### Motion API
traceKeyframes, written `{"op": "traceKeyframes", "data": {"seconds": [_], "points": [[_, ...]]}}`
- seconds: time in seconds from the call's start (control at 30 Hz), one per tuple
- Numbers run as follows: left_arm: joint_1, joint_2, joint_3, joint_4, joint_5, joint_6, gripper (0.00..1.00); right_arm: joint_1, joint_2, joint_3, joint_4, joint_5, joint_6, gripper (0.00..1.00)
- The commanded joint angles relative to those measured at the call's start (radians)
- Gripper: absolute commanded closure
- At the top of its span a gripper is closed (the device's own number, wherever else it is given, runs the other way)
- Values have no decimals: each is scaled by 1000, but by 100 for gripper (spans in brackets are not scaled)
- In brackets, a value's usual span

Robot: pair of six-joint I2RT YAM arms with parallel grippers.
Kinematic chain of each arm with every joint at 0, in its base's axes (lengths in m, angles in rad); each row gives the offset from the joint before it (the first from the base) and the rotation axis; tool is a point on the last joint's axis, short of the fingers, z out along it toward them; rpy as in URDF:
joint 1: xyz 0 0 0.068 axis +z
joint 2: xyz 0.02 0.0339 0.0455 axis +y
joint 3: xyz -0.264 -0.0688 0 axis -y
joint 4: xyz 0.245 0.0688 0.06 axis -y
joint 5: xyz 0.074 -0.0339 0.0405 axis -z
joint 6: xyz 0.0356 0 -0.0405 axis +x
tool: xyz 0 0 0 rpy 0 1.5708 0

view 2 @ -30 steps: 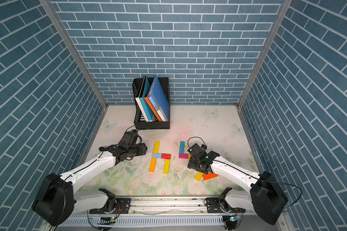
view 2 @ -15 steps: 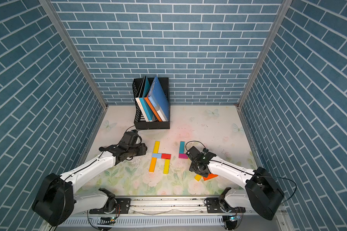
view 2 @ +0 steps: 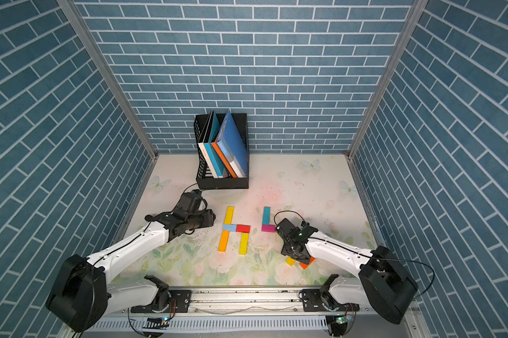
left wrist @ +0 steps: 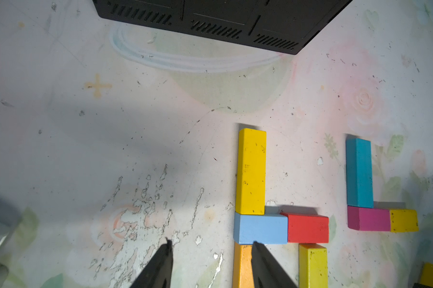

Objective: Assemble the letter h with building blocks
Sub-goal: Move the building block to the center of the board, then assemble the building block at the center of the board.

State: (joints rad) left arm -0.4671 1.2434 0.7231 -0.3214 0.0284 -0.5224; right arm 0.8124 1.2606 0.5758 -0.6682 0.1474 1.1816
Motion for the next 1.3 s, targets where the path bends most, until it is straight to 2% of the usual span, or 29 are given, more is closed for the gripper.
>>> {"op": "traceKeyframes", "data": {"seconds": [0.0,0.07,0.1,0.17,0.2,0.27,0.4,0.53,0.57,0.6,0.67,0.7,0.73,0.83,1.07,1.27], "points": [[4,-17,-10,4,6,13,45,-2,35,-32,44,-48,6,32],[5,-16,-10,2,7,13,45,-2,66,-30,76,-51,0,34],[4,-16,-9,2,6,12,45,0,79,-26,90,-53,-9,40],[5,-16,-10,2,5,14,45,9,89,-16,113,-59,-18,56],[5,-17,-9,2,5,13,45,19,93,-5,128,-65,-27,67],[4,-16,-10,2,5,14,45,55,111,30,146,-74,-40,79],[4,-15,-8,5,4,12,45,151,245,169,170,-108,-86,85],[5,-15,-7,2,2,13,45,188,383,294,145,-100,-103,85],[4,-16,-8,2,1,13,45,186,406,318,141,-92,-103,82],[4,-19,-9,2,1,13,45,184,424,337,130,-79,-103,73],[5,-17,-8,2,0,16,45,179,450,367,105,-68,-101,45],[4,-15,-8,1,0,15,45,180,456,372,106,-71,-102,39],[5,-16,-8,1,0,15,45,180,453,369,111,-81,-101,38],[5,-16,-8,3,4,16,45,188,422,334,135,-103,-85,41],[5,-13,-7,5,6,16,45,191,374,313,143,-94,-57,63],[4,-17,-8,4,4,15,45,167,436,349,131,-79,-63,70]]}}
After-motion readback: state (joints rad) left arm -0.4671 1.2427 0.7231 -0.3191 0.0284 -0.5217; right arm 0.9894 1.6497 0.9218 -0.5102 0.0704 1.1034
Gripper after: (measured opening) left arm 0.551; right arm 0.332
